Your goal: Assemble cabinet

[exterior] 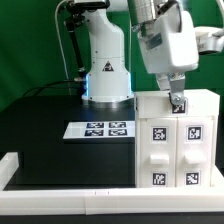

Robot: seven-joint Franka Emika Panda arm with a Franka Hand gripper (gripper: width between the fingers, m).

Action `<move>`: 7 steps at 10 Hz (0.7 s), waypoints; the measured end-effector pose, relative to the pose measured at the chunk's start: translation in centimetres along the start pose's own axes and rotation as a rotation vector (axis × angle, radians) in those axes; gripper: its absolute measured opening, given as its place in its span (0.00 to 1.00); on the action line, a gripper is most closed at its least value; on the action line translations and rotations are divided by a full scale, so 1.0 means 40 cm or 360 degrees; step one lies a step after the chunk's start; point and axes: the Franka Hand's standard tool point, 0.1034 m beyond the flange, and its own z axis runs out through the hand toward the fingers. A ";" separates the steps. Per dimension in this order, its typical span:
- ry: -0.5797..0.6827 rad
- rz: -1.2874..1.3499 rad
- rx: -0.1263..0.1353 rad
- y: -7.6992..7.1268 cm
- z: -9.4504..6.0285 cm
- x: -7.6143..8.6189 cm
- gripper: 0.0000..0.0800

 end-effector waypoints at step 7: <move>-0.0021 0.0569 0.0040 -0.007 -0.001 0.013 0.70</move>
Offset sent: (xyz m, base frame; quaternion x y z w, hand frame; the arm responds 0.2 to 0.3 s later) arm -0.0013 0.0014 -0.0002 -0.0103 -0.0111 0.1408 0.9899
